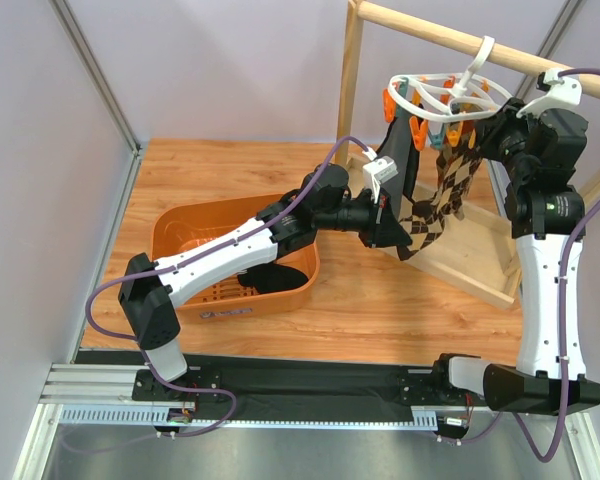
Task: Remove the socks clipped to the hanger
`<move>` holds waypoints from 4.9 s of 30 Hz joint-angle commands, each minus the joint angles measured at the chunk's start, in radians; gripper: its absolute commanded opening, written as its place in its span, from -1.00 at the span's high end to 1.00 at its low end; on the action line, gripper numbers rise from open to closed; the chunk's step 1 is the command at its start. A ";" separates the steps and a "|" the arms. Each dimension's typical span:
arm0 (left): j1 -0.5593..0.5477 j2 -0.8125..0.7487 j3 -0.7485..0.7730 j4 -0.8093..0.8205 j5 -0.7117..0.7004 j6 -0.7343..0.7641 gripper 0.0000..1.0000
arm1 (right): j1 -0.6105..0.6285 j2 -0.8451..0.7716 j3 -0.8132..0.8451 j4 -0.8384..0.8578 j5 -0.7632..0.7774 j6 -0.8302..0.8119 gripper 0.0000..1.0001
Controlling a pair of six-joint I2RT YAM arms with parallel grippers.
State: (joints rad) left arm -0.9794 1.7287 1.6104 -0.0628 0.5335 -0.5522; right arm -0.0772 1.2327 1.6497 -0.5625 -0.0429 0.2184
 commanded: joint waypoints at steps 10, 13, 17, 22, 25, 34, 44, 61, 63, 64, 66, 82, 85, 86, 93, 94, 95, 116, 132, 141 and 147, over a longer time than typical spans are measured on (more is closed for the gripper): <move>-0.004 -0.058 0.000 0.017 -0.010 0.009 1.00 | 0.001 -0.015 -0.004 0.047 0.008 0.002 0.80; -0.004 -0.078 0.032 -0.067 -0.061 0.047 1.00 | 0.001 -0.016 0.002 0.036 0.003 0.009 0.78; 0.007 -0.132 0.117 -0.330 -0.240 0.133 1.00 | 0.001 -0.029 -0.005 0.010 0.001 0.044 0.46; 0.093 -0.272 0.106 -0.491 -0.326 0.159 1.00 | 0.001 -0.094 -0.120 0.019 0.018 0.070 -0.05; 0.142 -0.357 0.066 -0.651 -0.447 0.196 1.00 | 0.002 -0.156 -0.207 0.016 0.031 0.081 -0.21; 0.298 -0.584 -0.145 -0.802 -0.618 0.199 1.00 | 0.001 -0.302 -0.461 0.072 0.089 0.128 -0.39; 0.381 -0.535 -0.297 -0.792 -0.540 0.173 -0.57 | 0.001 -0.262 -0.668 0.217 0.155 0.075 -0.47; 0.381 -0.617 -0.296 -0.588 -0.163 0.173 -0.57 | 0.019 -0.033 -0.639 0.422 0.199 -0.018 0.40; 0.378 -0.613 -0.319 -0.537 -0.144 0.163 -0.53 | 0.028 -0.048 -0.610 0.330 0.199 -0.002 0.62; 0.377 -0.609 -0.340 -0.519 -0.120 0.152 -0.51 | 0.037 -0.074 -0.602 0.294 0.201 0.009 0.88; 0.369 -0.601 -0.351 -0.473 -0.099 0.143 -0.50 | 0.042 -0.136 -0.605 0.230 0.169 0.018 0.99; 0.308 -0.598 -0.394 -0.345 -0.102 0.136 -0.51 | 0.045 -0.249 -0.579 0.105 0.101 0.061 0.99; 0.308 -0.563 -0.419 -0.240 -0.071 0.135 -0.53 | 0.045 -0.269 -0.559 0.070 0.010 0.104 0.99; 0.306 -0.528 -0.402 -0.217 -0.044 0.130 -0.54 | 0.045 -0.283 -0.548 0.050 -0.015 0.114 0.99; 0.159 -0.374 -0.224 -0.154 -0.095 0.186 -0.62 | 0.045 -0.369 -0.525 0.004 -0.219 0.188 0.99; 0.148 -0.353 -0.213 -0.143 -0.098 0.184 -0.63 | 0.045 -0.380 -0.525 0.004 -0.232 0.200 0.99; 0.130 -0.313 -0.195 -0.117 -0.102 0.179 -0.63 | 0.045 -0.398 -0.527 0.010 -0.261 0.220 0.99; 0.027 0.144 0.111 0.037 -0.086 0.149 -0.86 | 0.045 -0.501 -0.539 0.038 -0.456 0.412 0.99; 0.027 0.178 0.126 0.058 -0.052 0.143 0.16 | 0.045 -0.501 -0.544 0.042 -0.434 0.415 0.99; 0.027 0.128 0.079 0.072 -0.087 0.126 1.00 | 0.045 -0.475 -0.453 -0.166 -0.149 0.288 0.14; 0.027 0.094 0.046 0.043 -0.122 0.138 1.00 | 0.045 -0.389 -0.241 -0.347 0.181 0.217 -0.19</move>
State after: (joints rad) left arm -0.9485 1.8938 1.6684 -0.0334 0.4301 -0.4248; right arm -0.0338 0.8089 1.2839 -0.8246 -0.0570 0.4984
